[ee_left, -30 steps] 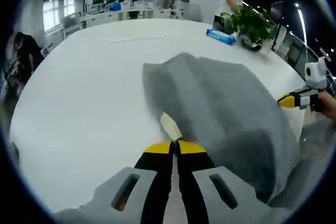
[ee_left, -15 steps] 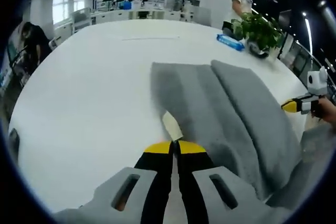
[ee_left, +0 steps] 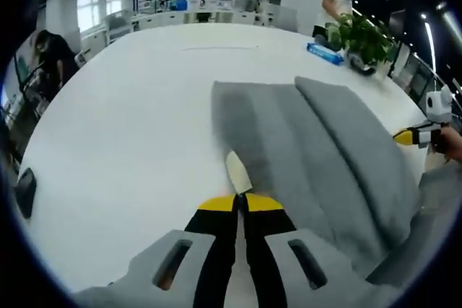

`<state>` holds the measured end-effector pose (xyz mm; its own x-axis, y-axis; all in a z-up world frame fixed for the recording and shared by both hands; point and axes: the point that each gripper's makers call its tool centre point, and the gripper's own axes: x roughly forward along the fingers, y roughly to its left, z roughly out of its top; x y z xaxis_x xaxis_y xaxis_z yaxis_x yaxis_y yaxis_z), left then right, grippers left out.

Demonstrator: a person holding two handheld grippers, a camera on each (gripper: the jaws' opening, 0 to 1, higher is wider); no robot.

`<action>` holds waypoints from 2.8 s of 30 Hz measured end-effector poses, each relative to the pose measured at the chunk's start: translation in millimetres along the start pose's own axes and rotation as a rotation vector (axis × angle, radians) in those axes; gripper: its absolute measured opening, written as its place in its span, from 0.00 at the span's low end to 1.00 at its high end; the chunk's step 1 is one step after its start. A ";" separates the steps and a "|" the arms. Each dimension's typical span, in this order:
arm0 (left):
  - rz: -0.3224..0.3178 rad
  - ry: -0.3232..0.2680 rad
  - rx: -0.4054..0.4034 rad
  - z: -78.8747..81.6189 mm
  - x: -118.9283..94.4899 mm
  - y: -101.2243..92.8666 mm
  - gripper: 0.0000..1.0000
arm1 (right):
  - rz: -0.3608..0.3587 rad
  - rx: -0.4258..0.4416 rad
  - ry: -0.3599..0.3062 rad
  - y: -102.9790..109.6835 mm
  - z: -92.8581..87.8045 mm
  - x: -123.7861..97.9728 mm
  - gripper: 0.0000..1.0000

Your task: Open the folded towel by lifting each exposed corner and separating the folded layers until the towel lies flat within the target outline without major curled edges

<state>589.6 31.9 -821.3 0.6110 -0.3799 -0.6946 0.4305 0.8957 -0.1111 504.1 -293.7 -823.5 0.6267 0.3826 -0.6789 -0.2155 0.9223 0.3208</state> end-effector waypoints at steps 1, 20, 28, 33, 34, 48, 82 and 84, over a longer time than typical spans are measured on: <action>0.007 0.005 0.009 -0.1 0.0 0.1 0.03 | 0.001 -0.001 -0.003 0.3 0.7 -0.1 0.06; -0.036 -0.124 0.016 18.3 -10.6 -46.2 0.08 | 0.022 0.001 0.012 5.0 -2.2 4.4 0.01; -0.040 -0.051 0.126 0.2 9.3 -60.3 0.04 | 0.015 -0.035 0.018 5.9 -1.7 4.4 0.00; -0.029 -0.052 0.267 -6.4 29.9 -54.6 0.02 | 0.007 -0.003 -0.018 4.9 4.7 5.4 0.20; -0.022 -0.038 0.279 -10.0 20.0 -54.4 0.01 | 0.013 0.013 -0.017 5.9 3.9 6.7 0.23; 0.024 0.011 0.514 -7.3 15.3 -60.9 0.00 | 0.015 -0.097 0.023 12.1 0.7 4.5 0.01; 0.083 0.018 0.476 -5.3 13.1 -39.5 0.00 | -0.211 -0.191 0.114 -68.8 -5.6 -33.6 0.00; 0.083 0.019 0.470 -5.3 13.1 -39.2 0.00 | -0.216 -0.188 0.119 -74.2 -7.1 -36.5 0.00</action>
<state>577.2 -6.9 -829.8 0.6459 -0.3033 -0.7006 0.6373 0.7194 0.2762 491.9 -375.7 -827.2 0.5832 0.1701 -0.7943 -0.2283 0.9727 0.0407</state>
